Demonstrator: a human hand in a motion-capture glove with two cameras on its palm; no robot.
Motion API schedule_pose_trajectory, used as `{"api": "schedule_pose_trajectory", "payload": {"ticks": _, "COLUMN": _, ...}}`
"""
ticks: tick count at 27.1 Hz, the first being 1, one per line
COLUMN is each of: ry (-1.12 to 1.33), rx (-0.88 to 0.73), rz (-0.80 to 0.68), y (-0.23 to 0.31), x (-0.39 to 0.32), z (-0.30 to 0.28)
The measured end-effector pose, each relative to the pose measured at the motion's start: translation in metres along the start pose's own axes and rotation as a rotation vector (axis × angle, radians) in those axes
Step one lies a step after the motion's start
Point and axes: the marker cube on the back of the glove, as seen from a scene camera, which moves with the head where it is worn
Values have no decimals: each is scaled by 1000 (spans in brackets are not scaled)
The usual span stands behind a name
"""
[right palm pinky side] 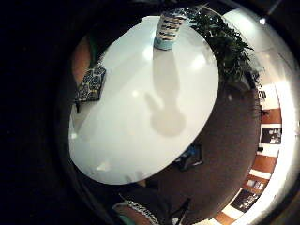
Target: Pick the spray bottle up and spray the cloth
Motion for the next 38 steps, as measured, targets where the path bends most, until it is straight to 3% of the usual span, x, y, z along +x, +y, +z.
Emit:
{"api": "schedule_pose_trajectory", "payload": {"ticks": 12, "ry": 40, "rx": -40, "rz": 26, "y": 0, "x": -4, "z": 13}}
{"api": "schedule_pose_trajectory", "payload": {"ticks": 22, "ry": -31, "rx": 52, "rz": 64, "y": -28, "x": 5, "z": 11}}
{"api": "schedule_pose_trajectory", "payload": {"ticks": 34, "ry": -114, "rx": 169, "rz": 395, "y": -113, "x": 62, "z": 16}}
{"api": "schedule_pose_trajectory", "payload": {"ticks": 38, "ry": -178, "rx": 290, "rz": 491, "y": -138, "x": 83, "z": 19}}
